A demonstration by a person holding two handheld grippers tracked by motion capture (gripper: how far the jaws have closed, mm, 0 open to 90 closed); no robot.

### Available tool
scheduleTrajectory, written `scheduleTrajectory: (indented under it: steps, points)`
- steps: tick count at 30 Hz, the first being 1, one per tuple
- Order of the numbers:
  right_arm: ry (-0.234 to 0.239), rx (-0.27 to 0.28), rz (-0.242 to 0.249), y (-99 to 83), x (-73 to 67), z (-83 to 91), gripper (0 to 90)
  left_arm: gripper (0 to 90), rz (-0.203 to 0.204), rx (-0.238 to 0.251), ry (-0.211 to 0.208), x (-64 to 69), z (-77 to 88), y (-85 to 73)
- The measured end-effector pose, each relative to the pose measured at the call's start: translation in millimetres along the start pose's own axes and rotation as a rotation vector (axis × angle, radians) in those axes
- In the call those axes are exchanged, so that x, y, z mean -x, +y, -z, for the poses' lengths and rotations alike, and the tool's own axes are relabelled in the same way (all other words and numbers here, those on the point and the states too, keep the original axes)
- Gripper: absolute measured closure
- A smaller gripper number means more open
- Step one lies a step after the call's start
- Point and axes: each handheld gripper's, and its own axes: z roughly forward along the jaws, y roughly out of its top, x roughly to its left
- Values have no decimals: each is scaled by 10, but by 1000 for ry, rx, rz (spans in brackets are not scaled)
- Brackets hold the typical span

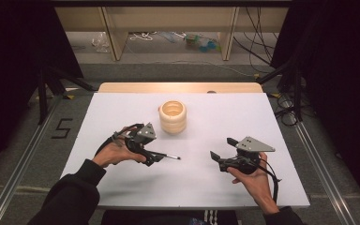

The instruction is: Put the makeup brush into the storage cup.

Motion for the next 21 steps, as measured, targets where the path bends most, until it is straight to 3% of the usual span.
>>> scheduleTrajectory:
  steps: [2, 6, 9, 10, 11, 12, 15, 16, 20, 21]
  points:
    - [23, -7, -16, -6, -15, -14, 180, 192, -8, -27, -11, -9, -62, 17]
    - [12, -14, 7, 0, -1, -7, 180, 202, 7, -44, -16, -39, -137, 69]
    - [9, -14, 9, -8, -4, -18, 180, 202, -4, -54, -27, -38, -182, 130]
    - [10, -14, 8, -7, -5, -19, 180, 205, -14, -73, -33, -48, -197, 158]
    - [13, -15, 8, -4, -5, -19, 180, 208, -49, -103, -35, -70, -197, 175]
    - [20, -27, -10, -2, -18, -12, 180, 213, -43, -102, -32, -65, -224, 186]
    - [14, -41, 12, 2, -9, 2, 180, 222, -61, -137, -42, -104, -282, 212]
    - [23, -8, 8, -6, -11, -29, 181, 227, -62, -145, -47, -107, -299, 219]
    - [28, -40, -1, -6, -18, -13, 180, 238, -68, -172, -69, -99, -354, 225]
    - [29, -35, 5, -4, -15, -15, 180, 237, -103, -208, -70, -116, -365, 230]
